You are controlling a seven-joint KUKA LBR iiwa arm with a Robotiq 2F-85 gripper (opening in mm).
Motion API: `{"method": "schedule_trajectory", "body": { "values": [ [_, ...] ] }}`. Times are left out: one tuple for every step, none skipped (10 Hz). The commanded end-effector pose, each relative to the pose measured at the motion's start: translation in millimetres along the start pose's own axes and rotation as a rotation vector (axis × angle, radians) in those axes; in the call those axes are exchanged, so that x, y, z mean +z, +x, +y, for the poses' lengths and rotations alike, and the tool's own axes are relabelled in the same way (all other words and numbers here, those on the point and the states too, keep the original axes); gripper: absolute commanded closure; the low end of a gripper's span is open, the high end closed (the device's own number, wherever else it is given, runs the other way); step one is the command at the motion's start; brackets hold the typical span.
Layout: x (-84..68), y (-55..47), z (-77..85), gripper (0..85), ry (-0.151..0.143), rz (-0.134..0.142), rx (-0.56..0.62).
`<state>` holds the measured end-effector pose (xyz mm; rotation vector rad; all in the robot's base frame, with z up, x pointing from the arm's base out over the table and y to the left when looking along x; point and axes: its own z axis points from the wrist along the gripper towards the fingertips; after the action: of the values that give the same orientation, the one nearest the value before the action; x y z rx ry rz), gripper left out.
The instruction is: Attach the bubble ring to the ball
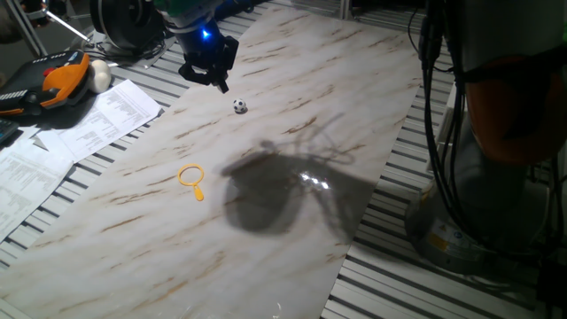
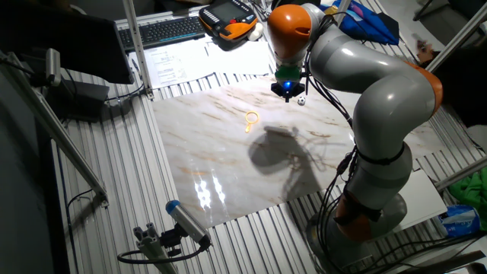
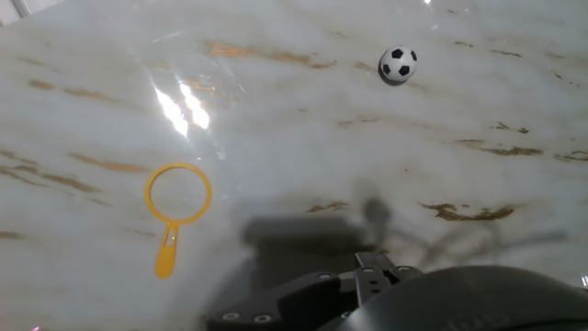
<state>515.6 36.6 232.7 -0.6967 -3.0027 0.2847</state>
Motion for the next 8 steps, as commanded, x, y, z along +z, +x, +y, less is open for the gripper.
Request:
{"method": "schedule_trajectory", "body": {
  "values": [
    [0.0,-0.1,-0.1,85.0,0.002,-0.002,0.001],
    [0.0,-0.1,-0.1,85.0,0.001,-0.003,0.001],
    [0.0,-0.1,-0.1,85.0,-0.003,-0.005,0.001],
    [0.0,-0.1,-0.1,85.0,-0.006,-0.007,0.002],
    [0.0,-0.1,-0.1,85.0,-0.006,-0.007,0.003],
    [0.0,-0.1,-0.1,85.0,-0.002,-0.010,0.007],
    [0.0,-0.2,-0.1,85.0,0.006,-0.011,0.006],
    [-0.1,-0.9,0.0,85.0,0.005,-0.012,0.008]
  ]
}}
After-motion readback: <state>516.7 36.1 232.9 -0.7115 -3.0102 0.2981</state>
